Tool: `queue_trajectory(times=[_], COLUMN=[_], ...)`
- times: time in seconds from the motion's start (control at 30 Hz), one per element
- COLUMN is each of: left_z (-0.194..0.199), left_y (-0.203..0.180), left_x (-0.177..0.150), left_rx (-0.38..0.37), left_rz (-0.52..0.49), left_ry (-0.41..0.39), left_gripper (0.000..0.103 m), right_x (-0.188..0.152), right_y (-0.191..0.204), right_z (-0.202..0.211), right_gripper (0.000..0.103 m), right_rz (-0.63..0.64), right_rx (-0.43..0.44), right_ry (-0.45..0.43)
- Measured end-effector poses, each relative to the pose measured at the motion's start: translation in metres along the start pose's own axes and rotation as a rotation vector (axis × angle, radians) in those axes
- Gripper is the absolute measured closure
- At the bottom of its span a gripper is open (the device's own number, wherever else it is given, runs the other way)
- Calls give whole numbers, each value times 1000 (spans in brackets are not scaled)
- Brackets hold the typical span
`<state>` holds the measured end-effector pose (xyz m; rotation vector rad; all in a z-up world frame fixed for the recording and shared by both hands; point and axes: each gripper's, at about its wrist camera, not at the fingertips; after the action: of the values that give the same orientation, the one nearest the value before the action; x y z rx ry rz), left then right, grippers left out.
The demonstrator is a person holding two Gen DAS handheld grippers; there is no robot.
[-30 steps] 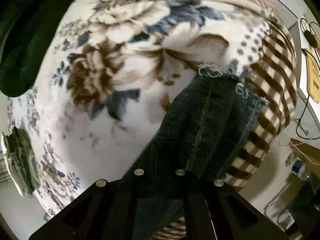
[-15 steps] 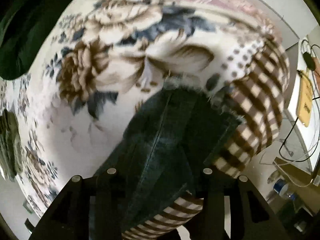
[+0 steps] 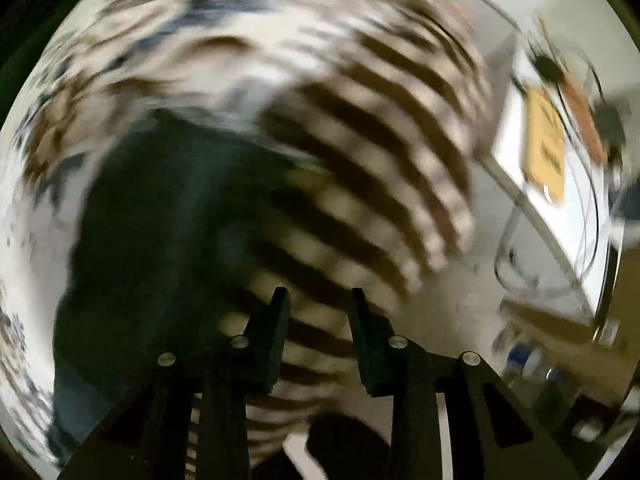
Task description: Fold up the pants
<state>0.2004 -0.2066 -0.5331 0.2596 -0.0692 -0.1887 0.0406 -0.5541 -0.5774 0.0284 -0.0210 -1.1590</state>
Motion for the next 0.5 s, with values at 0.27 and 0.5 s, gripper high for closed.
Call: queue_trajectory(times=[0.27,0.5], left_z=[18,14], left_y=[14,94], left_x=[-8,-29], left_rx=[2,-14], left_rz=[25,176], left_ry=[-24,6], left_gripper=[36,36], right_x=[17,2], right_y=[-6,71], right_z=[44,-16], right_gripper=[70,61], right_rz=[-115,263], right_rx=[382,51], right_ry=[-62,105])
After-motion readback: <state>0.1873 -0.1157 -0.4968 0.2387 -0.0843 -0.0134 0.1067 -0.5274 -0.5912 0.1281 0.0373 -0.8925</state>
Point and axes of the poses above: each gripper's, at about its wrist camera, not at the fingertips, and z roughly against the way its jaws point, y to its left, x to its top, and after that the axes turned 3 degrees about x, right-handed
